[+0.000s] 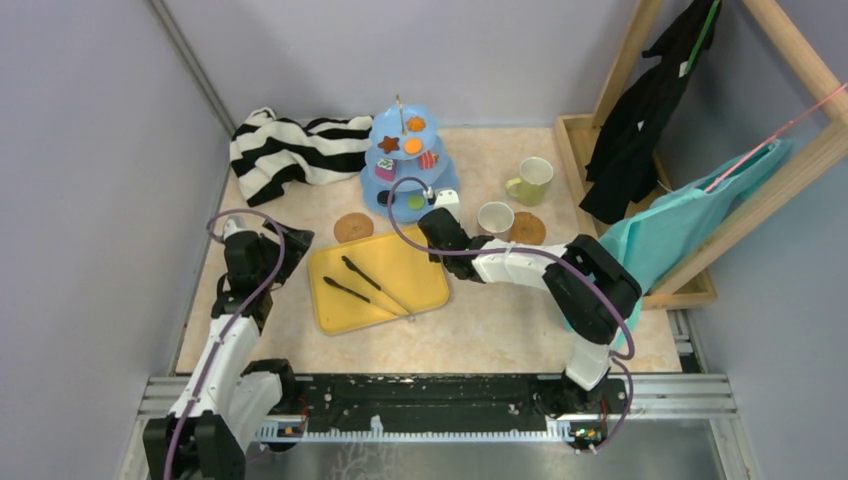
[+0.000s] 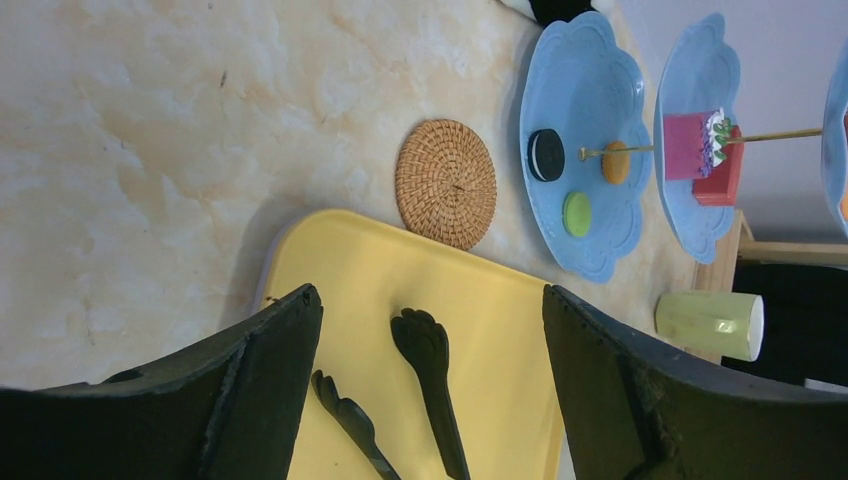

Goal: Serve the afternoon tea
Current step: Adjust the tray at the center of the board.

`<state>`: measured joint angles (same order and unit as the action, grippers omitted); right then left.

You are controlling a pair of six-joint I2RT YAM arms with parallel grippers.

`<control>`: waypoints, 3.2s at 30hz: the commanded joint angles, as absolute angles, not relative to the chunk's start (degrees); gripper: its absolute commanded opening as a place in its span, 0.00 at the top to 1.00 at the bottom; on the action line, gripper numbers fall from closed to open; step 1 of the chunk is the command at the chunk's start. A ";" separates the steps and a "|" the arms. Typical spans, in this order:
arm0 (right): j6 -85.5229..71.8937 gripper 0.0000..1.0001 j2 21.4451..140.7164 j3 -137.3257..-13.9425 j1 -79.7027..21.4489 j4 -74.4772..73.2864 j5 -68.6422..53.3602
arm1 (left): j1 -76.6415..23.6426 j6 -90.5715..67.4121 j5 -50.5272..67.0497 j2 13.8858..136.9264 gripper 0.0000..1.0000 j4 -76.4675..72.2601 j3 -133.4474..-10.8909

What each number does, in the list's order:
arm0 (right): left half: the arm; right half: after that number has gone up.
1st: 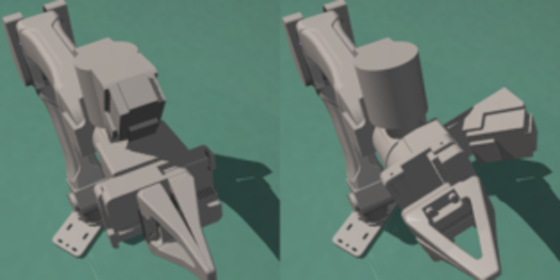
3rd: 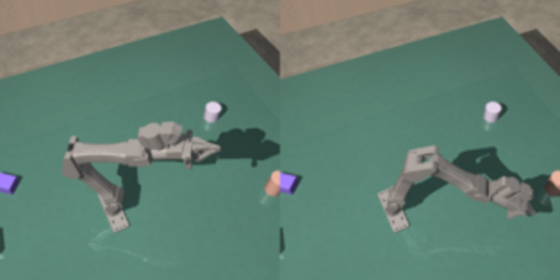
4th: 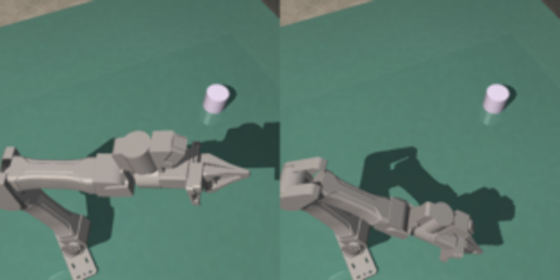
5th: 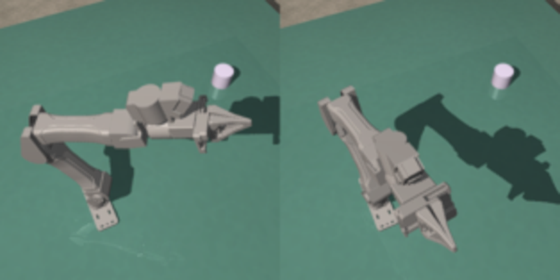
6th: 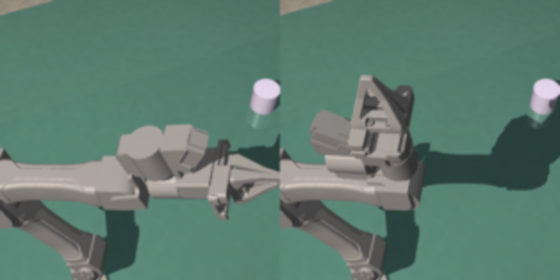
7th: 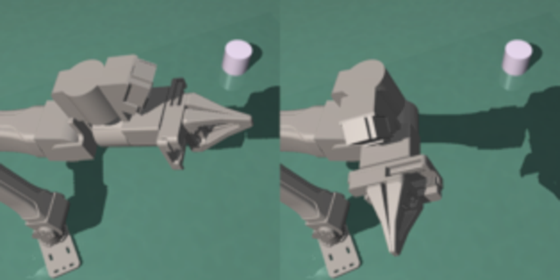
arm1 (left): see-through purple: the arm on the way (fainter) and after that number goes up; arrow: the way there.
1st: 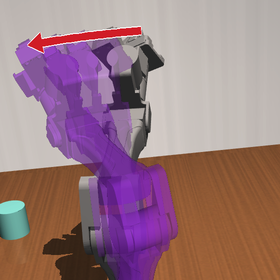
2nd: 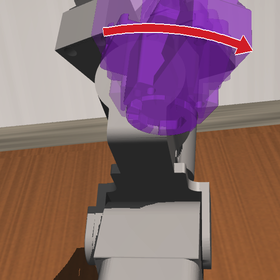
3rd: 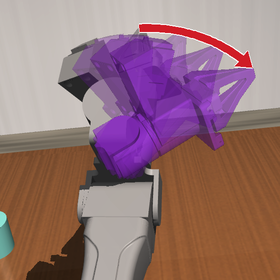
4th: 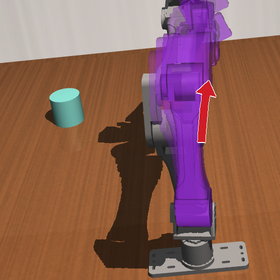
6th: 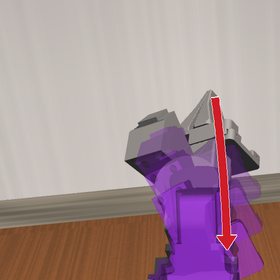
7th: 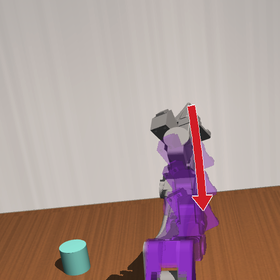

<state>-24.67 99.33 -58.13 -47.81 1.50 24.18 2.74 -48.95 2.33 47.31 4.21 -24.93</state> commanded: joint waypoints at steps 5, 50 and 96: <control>-32.29 1.00 104.80 -60.89 -46.41 0.66 29.88 | 0.54 -43.90 0.03 48.95 0.15 3.09 -27.41; -42.22 1.00 108.17 -66.75 -68.75 -0.16 24.43 | -0.77 -46.03 -5.25 42.97 0.15 9.42 -31.23; -31.71 0.94 99.86 -67.00 -65.45 1.08 24.17 | -5.62 -47.46 -4.18 61.56 0.15 7.22 -42.04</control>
